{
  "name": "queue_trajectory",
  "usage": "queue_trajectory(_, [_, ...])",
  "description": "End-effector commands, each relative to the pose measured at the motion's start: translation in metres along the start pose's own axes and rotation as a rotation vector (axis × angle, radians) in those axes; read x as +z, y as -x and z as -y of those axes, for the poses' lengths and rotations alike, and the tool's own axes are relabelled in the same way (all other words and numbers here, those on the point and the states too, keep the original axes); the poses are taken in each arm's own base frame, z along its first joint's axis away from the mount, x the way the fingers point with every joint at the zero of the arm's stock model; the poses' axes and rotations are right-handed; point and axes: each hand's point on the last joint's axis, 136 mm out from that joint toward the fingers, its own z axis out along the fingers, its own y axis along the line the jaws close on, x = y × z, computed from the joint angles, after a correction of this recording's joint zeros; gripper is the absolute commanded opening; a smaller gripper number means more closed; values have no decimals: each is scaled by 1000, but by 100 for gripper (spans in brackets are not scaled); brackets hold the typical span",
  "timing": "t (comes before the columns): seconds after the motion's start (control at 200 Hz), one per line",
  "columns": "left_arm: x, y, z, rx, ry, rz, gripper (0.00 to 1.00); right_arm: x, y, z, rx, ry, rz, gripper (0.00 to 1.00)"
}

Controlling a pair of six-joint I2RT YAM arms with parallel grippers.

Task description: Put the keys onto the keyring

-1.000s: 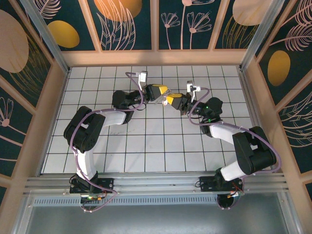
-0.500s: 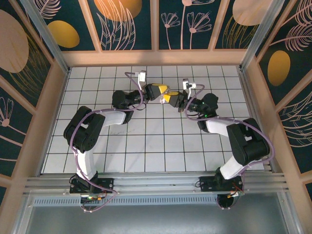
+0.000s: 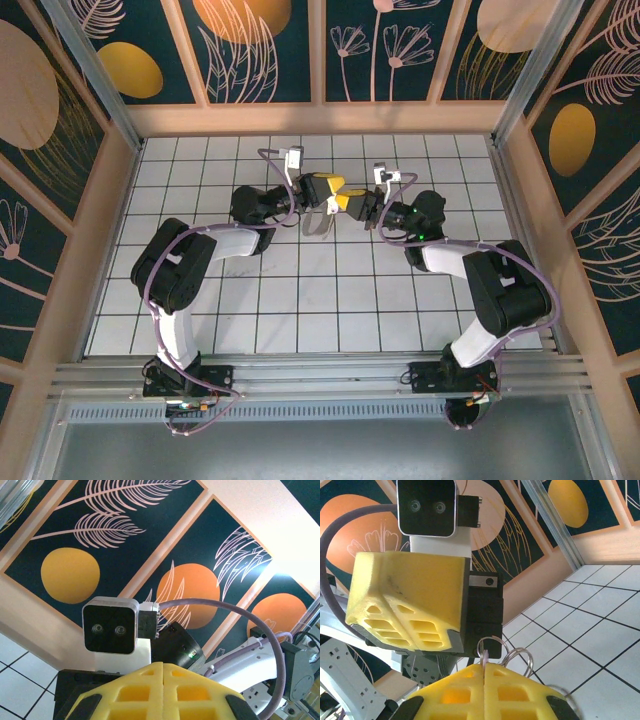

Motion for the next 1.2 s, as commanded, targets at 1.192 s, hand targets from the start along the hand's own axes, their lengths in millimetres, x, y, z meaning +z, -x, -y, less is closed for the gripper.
queue_trajectory(1.192, [-40, -17, -49, 346, 531, -183, 35, -23, 73, 15, -23, -96, 102, 0])
